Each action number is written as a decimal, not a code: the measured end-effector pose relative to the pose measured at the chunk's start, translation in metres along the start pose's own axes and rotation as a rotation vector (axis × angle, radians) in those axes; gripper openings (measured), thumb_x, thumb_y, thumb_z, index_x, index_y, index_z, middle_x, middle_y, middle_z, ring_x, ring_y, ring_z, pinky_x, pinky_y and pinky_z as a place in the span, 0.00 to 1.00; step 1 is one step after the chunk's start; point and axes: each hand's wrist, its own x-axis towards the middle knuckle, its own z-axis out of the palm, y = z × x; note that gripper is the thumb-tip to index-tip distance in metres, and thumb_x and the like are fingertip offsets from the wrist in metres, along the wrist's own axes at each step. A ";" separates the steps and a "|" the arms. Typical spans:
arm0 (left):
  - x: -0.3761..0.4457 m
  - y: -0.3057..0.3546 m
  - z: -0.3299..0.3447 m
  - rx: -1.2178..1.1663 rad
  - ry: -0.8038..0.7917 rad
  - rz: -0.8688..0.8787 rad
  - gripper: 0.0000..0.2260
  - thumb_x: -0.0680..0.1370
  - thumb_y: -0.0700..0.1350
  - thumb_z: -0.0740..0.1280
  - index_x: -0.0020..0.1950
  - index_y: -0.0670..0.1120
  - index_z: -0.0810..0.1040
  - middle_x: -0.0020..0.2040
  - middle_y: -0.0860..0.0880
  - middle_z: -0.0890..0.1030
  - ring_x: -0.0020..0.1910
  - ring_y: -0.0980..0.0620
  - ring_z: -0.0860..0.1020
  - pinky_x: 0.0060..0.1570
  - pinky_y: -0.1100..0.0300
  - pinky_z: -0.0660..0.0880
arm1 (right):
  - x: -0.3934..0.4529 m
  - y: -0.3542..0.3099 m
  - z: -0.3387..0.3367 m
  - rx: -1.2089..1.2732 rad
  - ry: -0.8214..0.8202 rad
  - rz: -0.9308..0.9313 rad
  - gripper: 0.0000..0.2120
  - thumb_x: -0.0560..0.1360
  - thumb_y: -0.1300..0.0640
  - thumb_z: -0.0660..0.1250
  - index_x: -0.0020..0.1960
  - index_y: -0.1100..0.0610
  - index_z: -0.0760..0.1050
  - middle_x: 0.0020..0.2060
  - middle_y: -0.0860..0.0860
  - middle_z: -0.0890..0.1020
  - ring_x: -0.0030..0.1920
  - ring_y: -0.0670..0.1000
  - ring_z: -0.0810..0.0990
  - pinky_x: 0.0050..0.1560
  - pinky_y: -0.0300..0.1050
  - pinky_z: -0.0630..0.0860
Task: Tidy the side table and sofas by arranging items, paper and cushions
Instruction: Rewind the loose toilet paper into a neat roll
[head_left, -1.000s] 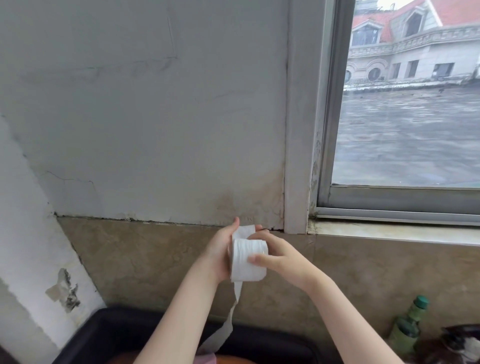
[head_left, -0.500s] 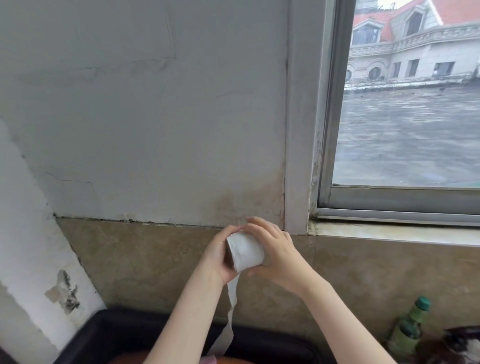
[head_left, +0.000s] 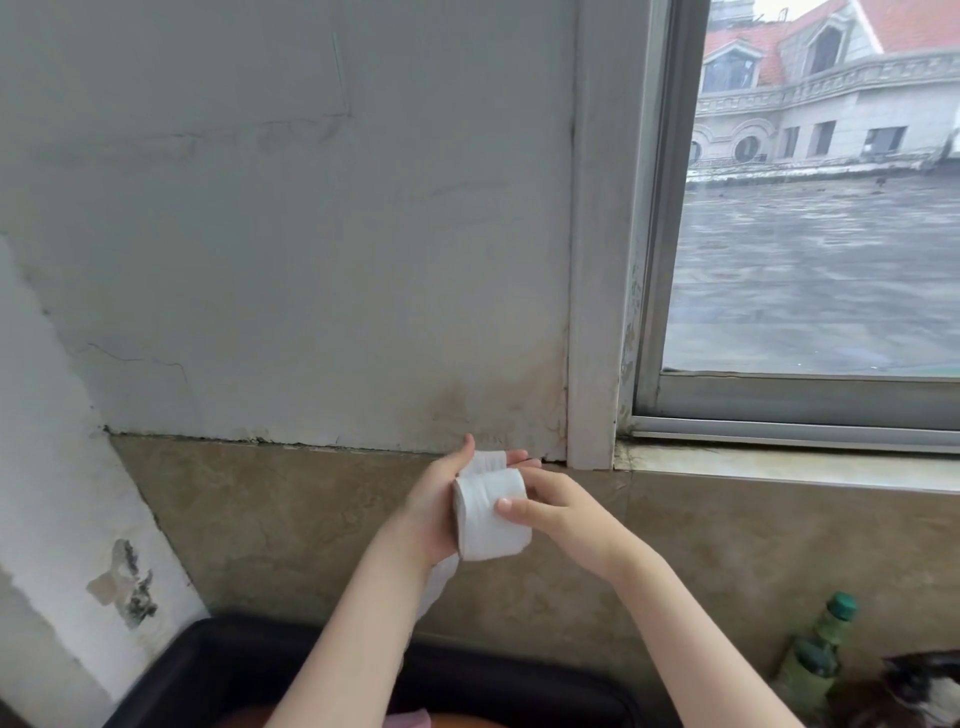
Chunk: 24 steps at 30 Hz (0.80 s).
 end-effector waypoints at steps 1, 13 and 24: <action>-0.001 -0.001 0.000 -0.009 -0.024 0.006 0.31 0.77 0.63 0.54 0.60 0.37 0.76 0.53 0.40 0.82 0.50 0.43 0.80 0.50 0.50 0.75 | 0.001 0.001 0.002 -0.044 0.043 0.000 0.23 0.67 0.37 0.64 0.53 0.53 0.78 0.50 0.50 0.80 0.53 0.54 0.79 0.57 0.53 0.73; -0.002 -0.007 0.006 -0.094 0.137 -0.003 0.15 0.75 0.53 0.66 0.44 0.40 0.79 0.34 0.42 0.81 0.31 0.46 0.80 0.31 0.58 0.77 | 0.005 -0.004 0.009 -0.660 0.389 -0.137 0.27 0.68 0.35 0.62 0.60 0.51 0.67 0.54 0.40 0.69 0.55 0.41 0.70 0.53 0.43 0.62; -0.005 0.003 0.008 -0.199 0.095 -0.006 0.28 0.80 0.61 0.53 0.54 0.37 0.78 0.45 0.39 0.83 0.46 0.41 0.80 0.46 0.48 0.75 | -0.009 -0.009 -0.001 -0.350 0.100 -0.159 0.29 0.62 0.59 0.77 0.58 0.47 0.69 0.52 0.38 0.76 0.53 0.39 0.75 0.53 0.43 0.76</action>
